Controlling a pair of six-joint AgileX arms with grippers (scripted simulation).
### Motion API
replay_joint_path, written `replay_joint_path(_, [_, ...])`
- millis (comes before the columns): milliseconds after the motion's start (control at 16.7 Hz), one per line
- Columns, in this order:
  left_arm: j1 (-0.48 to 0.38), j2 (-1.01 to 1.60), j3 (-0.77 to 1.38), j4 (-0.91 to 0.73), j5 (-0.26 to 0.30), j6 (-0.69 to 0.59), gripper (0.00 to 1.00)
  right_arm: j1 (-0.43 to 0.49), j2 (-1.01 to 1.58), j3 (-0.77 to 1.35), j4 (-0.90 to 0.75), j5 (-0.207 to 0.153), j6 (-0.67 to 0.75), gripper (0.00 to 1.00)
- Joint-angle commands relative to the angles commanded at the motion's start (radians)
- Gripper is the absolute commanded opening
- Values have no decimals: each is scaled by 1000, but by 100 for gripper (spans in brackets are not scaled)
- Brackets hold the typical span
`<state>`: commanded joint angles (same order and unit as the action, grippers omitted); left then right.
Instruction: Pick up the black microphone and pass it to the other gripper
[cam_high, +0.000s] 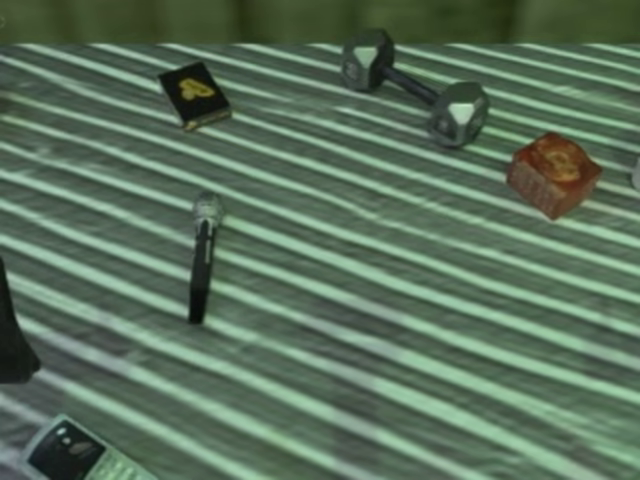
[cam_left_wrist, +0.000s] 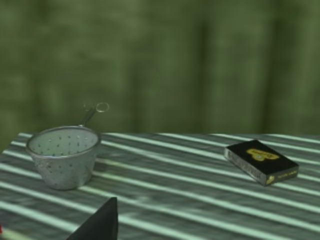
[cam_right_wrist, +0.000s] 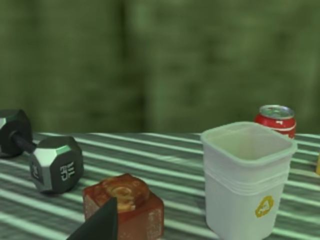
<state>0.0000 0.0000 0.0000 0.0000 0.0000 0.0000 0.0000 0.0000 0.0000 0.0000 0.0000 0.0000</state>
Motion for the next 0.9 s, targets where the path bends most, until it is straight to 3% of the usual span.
replay_joint_path(420, [-39, 156, 147, -94, 0, -33, 100, 0, 0, 0, 0, 0, 0, 100])
replay_joint_path(900, [-172, 904, 689, -457, -12, -158, 100, 0, 0, 0, 0, 0, 0, 100])
